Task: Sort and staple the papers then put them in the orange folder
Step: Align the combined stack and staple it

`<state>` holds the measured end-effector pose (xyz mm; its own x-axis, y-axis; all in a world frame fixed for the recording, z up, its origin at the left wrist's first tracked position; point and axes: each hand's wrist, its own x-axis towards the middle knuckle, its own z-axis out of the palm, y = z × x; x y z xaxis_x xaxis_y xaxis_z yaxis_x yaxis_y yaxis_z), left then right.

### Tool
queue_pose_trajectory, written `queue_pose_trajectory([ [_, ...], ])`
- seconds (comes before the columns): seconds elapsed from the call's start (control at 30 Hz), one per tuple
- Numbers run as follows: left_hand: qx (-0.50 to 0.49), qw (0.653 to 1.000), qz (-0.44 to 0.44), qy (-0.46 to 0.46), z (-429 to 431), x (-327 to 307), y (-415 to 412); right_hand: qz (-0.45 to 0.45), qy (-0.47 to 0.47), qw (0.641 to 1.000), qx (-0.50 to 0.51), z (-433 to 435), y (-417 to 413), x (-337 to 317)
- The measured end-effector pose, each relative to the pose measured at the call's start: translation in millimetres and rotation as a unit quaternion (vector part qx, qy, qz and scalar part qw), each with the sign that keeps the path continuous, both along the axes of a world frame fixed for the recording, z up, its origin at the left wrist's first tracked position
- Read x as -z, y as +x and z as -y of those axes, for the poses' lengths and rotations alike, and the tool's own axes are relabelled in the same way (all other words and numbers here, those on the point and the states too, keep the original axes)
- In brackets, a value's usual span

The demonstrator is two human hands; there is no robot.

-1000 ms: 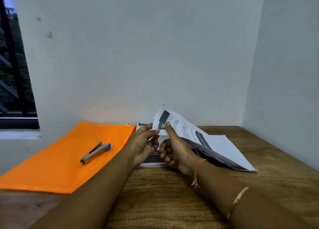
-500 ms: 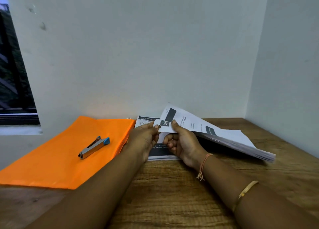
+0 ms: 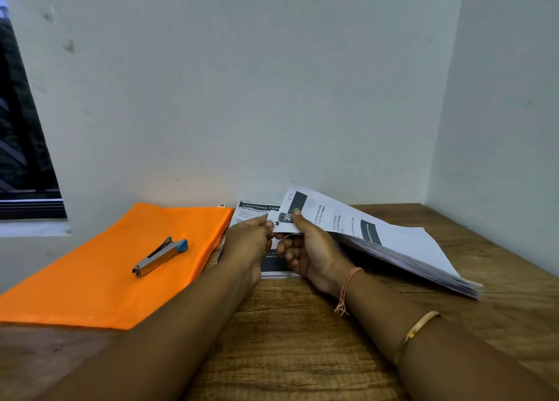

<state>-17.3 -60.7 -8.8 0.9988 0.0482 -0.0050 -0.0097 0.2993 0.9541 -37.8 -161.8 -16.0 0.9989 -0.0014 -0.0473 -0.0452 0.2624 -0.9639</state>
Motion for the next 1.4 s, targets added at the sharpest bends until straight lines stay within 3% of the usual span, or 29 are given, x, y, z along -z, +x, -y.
queue_pose_trajectory([
  [0.3, 0.033, 0.999, -0.03, -0.013, -2.0, -7.7, -2.9, 0.003, 0.033, 0.999, 0.04, 3.0, 3.1, -1.9],
  [0.37, 0.042, 0.998, -0.016, 0.044, -5.3, -7.6, 0.4, 0.001, 0.037, 0.998, 0.05, 4.4, 3.4, -1.8],
  [0.43, 0.003, 0.98, 0.046, 0.196, -16.6, -5.1, 10.3, -0.007, 0.037, 0.998, 0.058, 5.5, 3.5, -1.3],
  [0.47, -0.039, 0.945, 0.09, 0.312, -25.9, -4.1, 16.3, -0.01, 0.036, 0.998, 0.06, 5.9, 3.1, -1.3],
  [0.53, -0.119, 0.823, 0.125, 0.541, -46.1, -4.8, 25.7, -0.013, 0.038, 0.997, 0.062, 6.9, 3.1, -1.4],
  [0.6, -0.173, 0.721, 0.07, 0.668, -64.5, -7.6, 28.8, -0.017, 0.037, 0.997, 0.061, 7.3, 2.4, -0.8],
  [0.63, -0.19, 0.698, 0.037, 0.69, -72.2, -8.5, 28.9, -0.018, 0.036, 0.997, 0.061, 7.3, 1.9, -0.6],
  [0.73, -0.197, 0.673, -0.043, 0.712, -89.0, -3.9, 33.5, -0.019, 0.032, 0.998, 0.06, 7.5, 0.6, -0.7],
  [0.87, -0.152, 0.675, -0.148, 0.707, -106.6, 8.2, 41.1, -0.017, 0.033, 0.998, 0.056, 8.2, -0.2, -1.1],
  [1.03, -0.158, 0.693, -0.14, 0.689, -112.6, 15.0, 47.9, -0.017, 0.034, 0.998, 0.055, 8.7, 0.0, -0.1],
  [1.2, -0.16, 0.7, -0.113, 0.687, -109.8, 14.5, 48.7, -0.016, 0.035, 0.998, 0.055, 9.1, -0.8, 0.5],
  [1.3, -0.172, 0.706, -0.048, 0.686, -102.5, 9.1, 51.4, -0.015, 0.033, 0.998, 0.055, 9.7, -1.4, 0.5],
  [1.4, -0.135, 0.766, 0.052, 0.626, -83.6, -4.4, 48.8, -0.015, 0.031, 0.998, 0.054, 9.8, -0.9, 0.5],
])
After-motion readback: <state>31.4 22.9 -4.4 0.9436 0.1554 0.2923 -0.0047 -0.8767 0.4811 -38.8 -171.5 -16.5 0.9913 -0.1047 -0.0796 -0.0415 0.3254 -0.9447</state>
